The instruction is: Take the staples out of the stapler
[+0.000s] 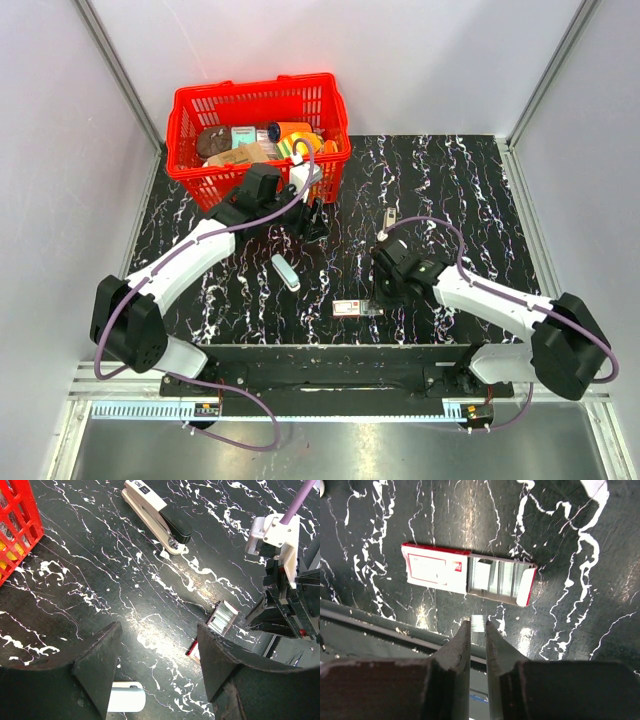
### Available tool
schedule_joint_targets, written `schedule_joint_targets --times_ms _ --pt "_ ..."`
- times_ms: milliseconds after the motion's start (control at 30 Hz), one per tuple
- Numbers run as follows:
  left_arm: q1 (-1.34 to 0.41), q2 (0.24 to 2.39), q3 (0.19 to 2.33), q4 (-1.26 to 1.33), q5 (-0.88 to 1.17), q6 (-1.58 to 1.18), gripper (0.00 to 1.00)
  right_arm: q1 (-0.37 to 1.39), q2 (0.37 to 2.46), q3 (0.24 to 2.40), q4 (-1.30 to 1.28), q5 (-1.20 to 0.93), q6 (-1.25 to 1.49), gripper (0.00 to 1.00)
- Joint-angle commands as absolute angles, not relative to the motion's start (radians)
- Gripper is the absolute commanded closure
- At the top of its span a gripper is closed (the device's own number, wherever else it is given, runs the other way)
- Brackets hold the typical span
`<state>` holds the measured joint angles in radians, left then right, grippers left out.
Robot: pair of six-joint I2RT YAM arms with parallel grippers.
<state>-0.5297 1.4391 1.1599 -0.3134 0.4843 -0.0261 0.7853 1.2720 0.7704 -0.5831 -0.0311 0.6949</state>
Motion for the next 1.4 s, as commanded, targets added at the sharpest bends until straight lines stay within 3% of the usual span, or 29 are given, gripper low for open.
schedule_joint_targets --times_ms 0,1367 --pt "-0.538 1.416 1.17 -0.299 0.454 -0.008 0.34 0.804 1.307 0.824 -0.584 0.077 0.704 1.0" --pt "-0.557 1.379 1.169 -0.299 0.449 -0.008 0.34 0.811 1.465 0.821 -0.531 0.058 0.678 0.98"
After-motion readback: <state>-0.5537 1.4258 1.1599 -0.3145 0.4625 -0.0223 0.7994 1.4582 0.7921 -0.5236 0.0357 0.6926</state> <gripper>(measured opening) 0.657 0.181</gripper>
